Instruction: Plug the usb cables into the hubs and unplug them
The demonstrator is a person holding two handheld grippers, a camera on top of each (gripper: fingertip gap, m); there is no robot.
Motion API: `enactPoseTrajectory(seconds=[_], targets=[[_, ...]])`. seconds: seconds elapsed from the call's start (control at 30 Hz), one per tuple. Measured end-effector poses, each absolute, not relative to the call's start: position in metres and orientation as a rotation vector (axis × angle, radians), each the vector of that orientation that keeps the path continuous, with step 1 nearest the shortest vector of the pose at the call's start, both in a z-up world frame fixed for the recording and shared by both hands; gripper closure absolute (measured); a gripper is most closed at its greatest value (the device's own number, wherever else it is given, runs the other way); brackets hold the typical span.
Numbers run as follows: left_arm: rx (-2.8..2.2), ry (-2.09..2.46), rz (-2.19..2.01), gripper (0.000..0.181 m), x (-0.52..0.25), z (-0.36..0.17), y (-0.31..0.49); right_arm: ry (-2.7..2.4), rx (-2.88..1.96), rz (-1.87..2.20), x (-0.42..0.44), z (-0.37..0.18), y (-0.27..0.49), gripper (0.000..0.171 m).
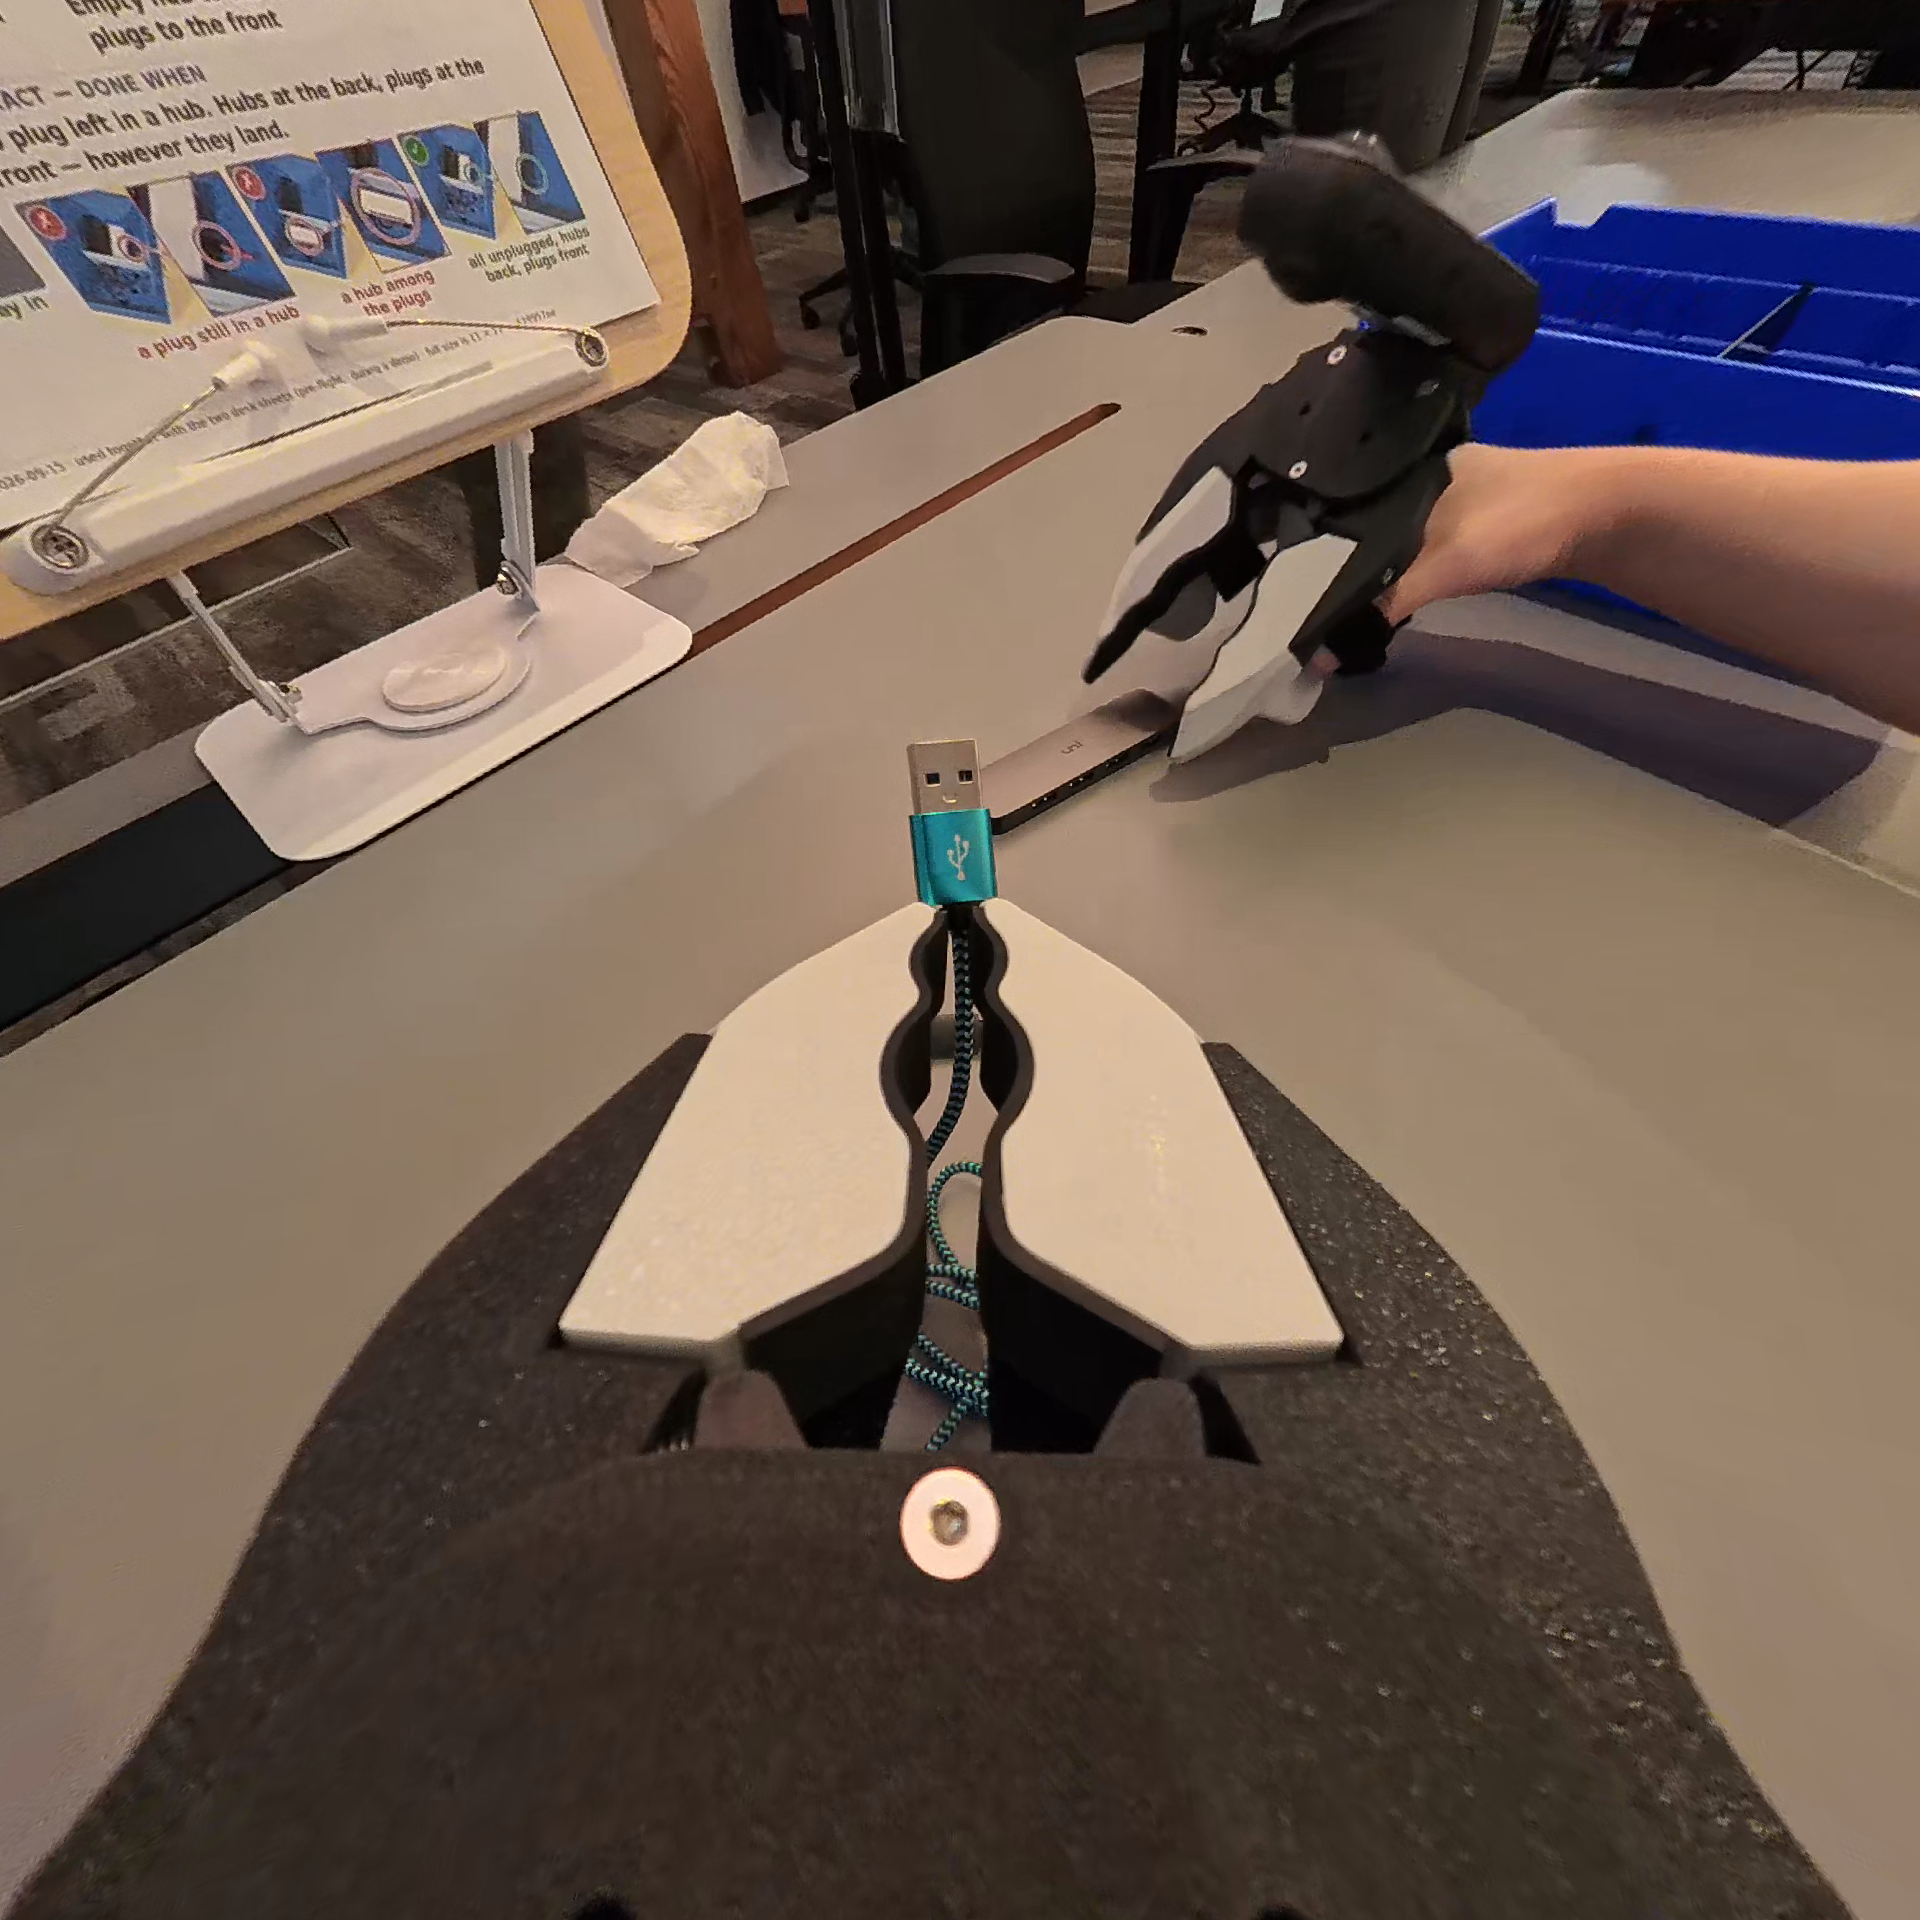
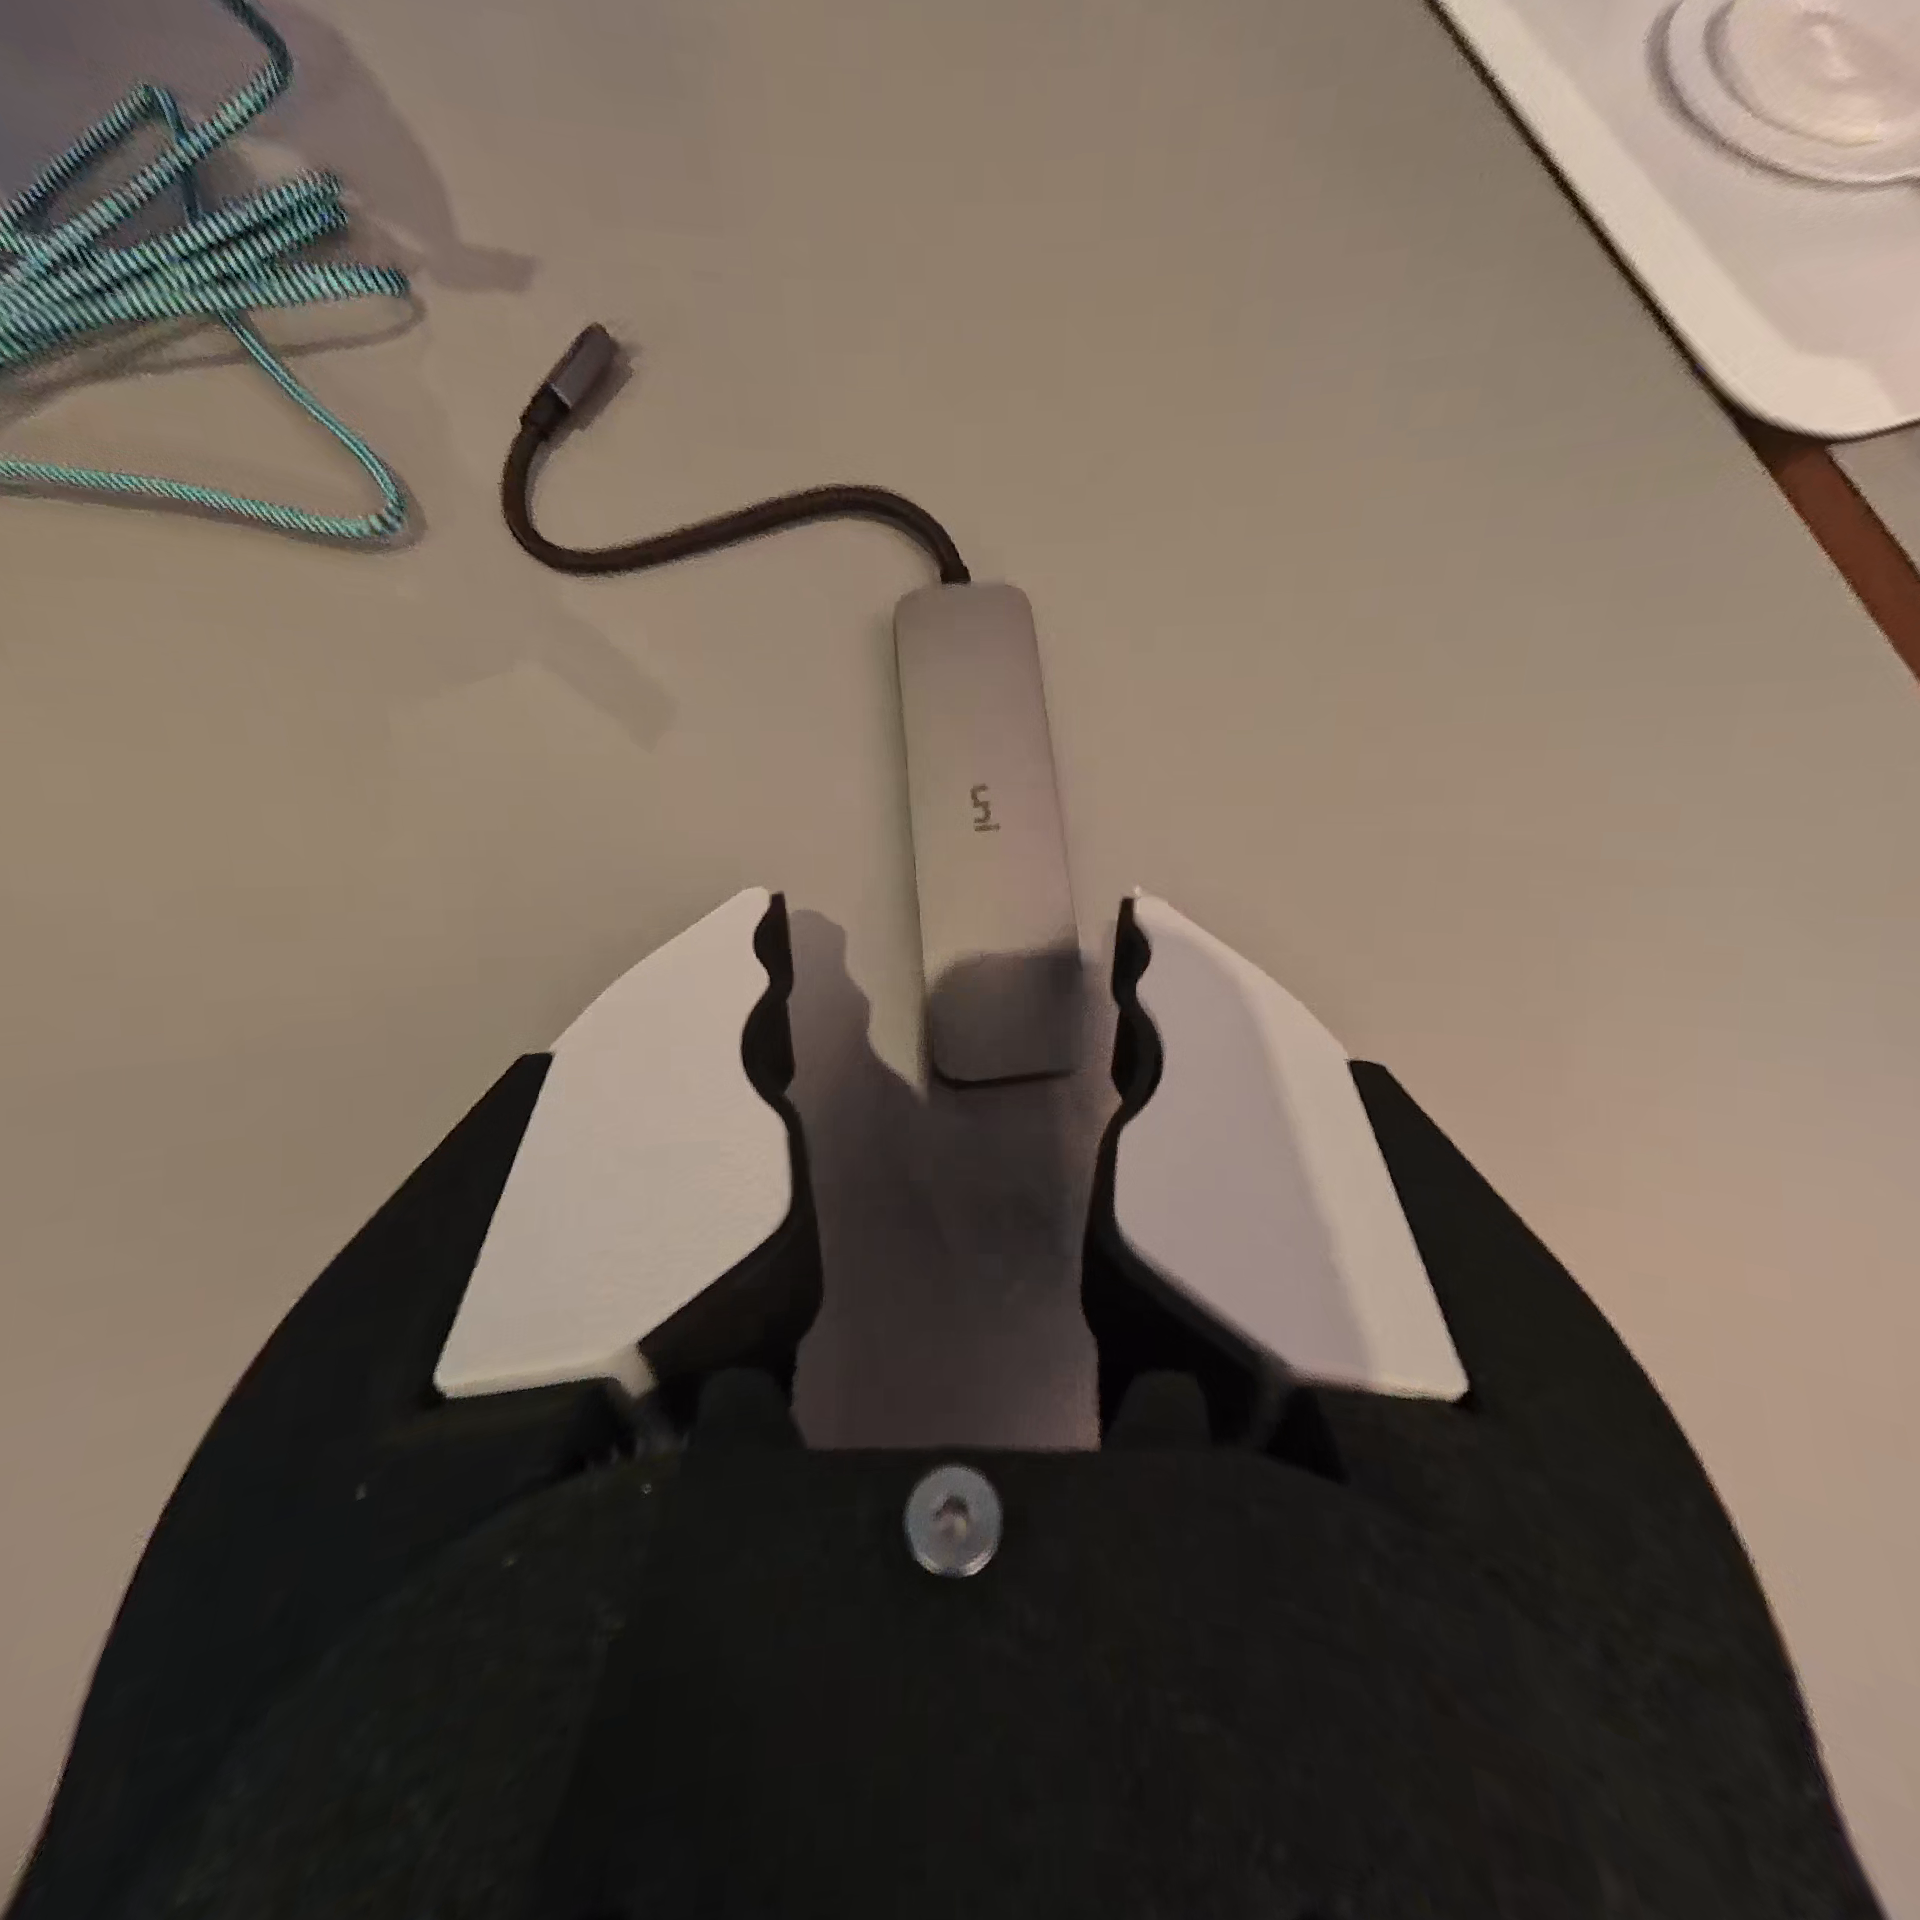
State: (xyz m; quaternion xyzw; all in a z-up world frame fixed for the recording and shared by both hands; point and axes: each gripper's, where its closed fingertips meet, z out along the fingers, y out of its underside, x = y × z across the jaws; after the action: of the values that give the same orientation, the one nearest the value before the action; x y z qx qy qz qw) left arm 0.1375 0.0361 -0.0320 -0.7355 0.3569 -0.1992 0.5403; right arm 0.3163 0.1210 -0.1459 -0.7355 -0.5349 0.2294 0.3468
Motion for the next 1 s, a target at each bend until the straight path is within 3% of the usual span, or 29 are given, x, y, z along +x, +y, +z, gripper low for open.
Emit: enactPoseTrajectory(seconds=[0.1,0.23,0.43,0.9,1.0], targets=[[-1.753,0.852,-0.475,0.178,0.14,-0.032,0.036,-1.394,-1.939,0.599,0.321,-0.16,0.126,0.115],[-1.752,0.861,-0.476,0.179,0.144,-0.032,0.038,-1.422,-1.919,0.61,0.318,-0.159,0.125,0.139],[-1.771,0.882,-0.467,0.179,0.152,-0.036,0.039,-1.356,-1.957,0.619,0.312,-0.158,0.121,0.14],[-1.848,0.994,-0.442,0.179,0.173,-0.055,0.034,-0.559,-2.144,1.469,0.253,-0.124,0.081,0.141],[-1.871,1.015,-0.42,0.179,0.171,-0.059,0.033,-0.617,-2.078,1.357,0.248,-0.112,0.078,0.141]])
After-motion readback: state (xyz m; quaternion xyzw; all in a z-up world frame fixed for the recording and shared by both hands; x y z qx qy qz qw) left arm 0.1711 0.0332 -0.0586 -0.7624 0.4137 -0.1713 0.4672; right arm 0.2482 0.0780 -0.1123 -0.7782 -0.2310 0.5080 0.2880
